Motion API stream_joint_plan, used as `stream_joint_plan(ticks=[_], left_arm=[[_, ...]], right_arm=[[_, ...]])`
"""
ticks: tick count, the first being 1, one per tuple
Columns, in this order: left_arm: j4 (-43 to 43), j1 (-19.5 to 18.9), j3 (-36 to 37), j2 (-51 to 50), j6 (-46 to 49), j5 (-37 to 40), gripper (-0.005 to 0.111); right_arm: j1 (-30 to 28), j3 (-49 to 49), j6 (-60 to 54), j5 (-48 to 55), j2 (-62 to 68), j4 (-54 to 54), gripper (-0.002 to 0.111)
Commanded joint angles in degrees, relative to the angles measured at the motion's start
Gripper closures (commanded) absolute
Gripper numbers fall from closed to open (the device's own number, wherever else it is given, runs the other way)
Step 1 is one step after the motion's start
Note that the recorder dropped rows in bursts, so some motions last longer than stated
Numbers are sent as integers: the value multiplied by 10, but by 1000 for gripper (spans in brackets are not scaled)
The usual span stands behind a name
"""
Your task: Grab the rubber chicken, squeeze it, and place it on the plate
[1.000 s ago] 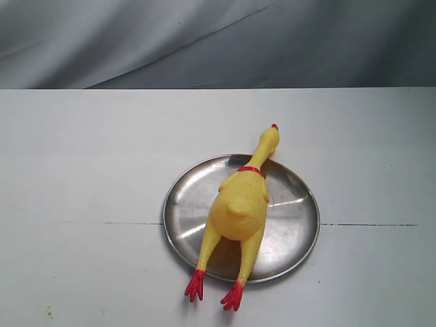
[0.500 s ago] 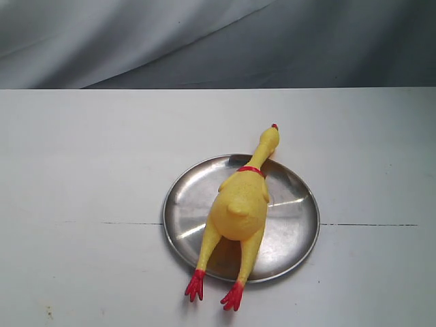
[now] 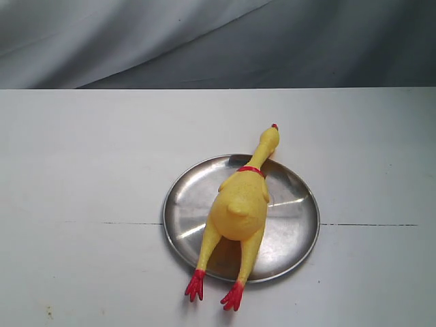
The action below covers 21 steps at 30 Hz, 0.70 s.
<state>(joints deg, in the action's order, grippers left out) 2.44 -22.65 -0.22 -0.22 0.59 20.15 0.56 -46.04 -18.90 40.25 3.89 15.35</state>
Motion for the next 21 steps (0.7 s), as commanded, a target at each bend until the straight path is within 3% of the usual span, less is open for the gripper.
stream_joint_plan(ticks=[1,9,21], left_arm=[[-1,3,2,2,-6,-8,107],[-1,3,2,2,-6,-8,107],[-1,3,2,2,-6,-8,107]], right_arm=[[1,46,82,-13,-2,-95,108],[0,259,104,-205,-2,-104,108],[-7,435,162,-272,-11,-106,108]])
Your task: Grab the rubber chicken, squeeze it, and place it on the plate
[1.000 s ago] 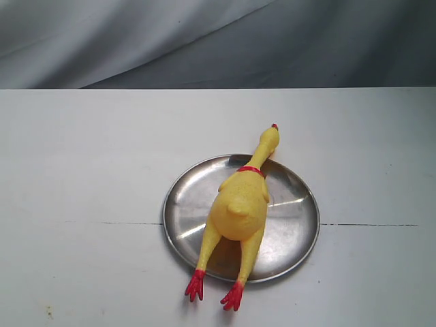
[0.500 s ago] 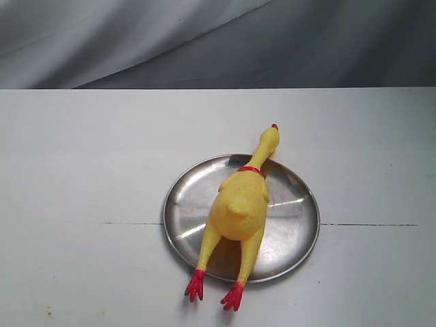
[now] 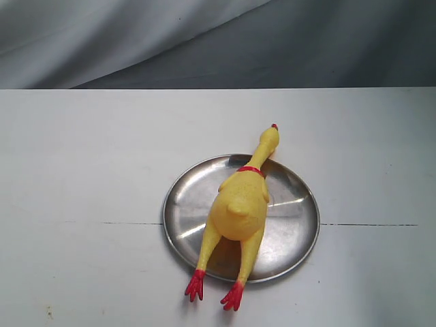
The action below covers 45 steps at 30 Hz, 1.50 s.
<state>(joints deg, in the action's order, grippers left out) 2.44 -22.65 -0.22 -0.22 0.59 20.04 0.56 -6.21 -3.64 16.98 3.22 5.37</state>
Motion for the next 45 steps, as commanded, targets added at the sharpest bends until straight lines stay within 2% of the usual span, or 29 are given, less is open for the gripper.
stream_joint_plan(ticks=[1,8,16,45], left_arm=[[-1,3,2,2,-6,-7,107],[-1,3,2,2,-6,-7,107],[-1,3,2,2,-6,-7,107],[-1,3,2,2,-6,-7,107]], right_arm=[[-12,45,10,-45,-4,-6,108],[-32,62,10,-48,-22,-6,108],[-34,62,7,23,-32,-26,108],[-34,62,7,29,-32,-26,108]])
